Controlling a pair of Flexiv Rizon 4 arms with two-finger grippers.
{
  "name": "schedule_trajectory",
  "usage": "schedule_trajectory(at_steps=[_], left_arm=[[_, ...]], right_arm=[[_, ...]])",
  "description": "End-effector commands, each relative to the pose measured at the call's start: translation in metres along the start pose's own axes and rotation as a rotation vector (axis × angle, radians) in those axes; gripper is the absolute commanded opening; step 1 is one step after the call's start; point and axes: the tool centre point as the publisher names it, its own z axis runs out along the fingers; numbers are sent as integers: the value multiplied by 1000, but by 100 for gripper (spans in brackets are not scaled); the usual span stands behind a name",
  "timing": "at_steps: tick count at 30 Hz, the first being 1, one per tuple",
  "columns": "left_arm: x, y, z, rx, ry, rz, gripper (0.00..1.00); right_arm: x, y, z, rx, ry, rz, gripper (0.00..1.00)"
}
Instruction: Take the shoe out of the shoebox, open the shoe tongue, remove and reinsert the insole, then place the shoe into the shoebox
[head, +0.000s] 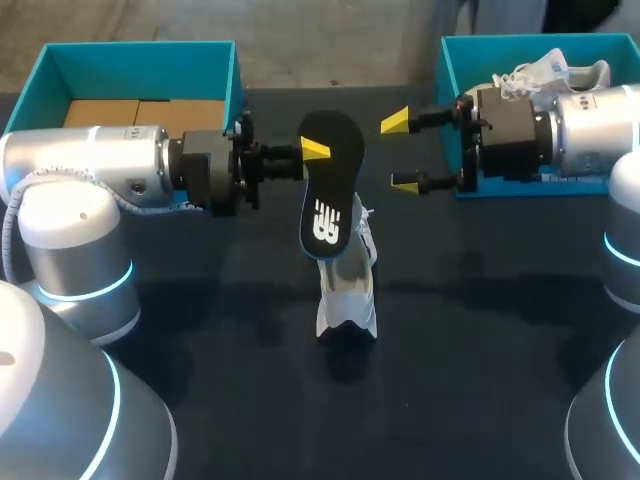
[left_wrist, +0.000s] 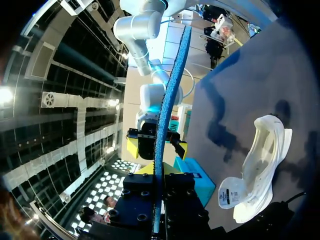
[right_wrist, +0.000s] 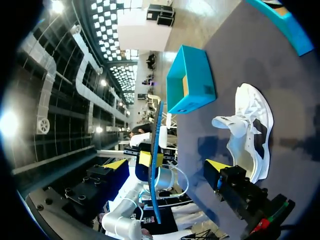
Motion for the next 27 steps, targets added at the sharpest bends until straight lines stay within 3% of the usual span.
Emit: schedule_trajectory(at_steps=[1,17,27], left_arm=[[0,-1,1,-3,1,1,0],[2,-3,1,-1,-4,-16,0],[3,-7,-3,52,-38,-155,0]], right_arm=[[1,0,1,0,-4,2,100],[1,0,1,0,-4,2,100],[-1,-3,-5,-10,-10,15,100]])
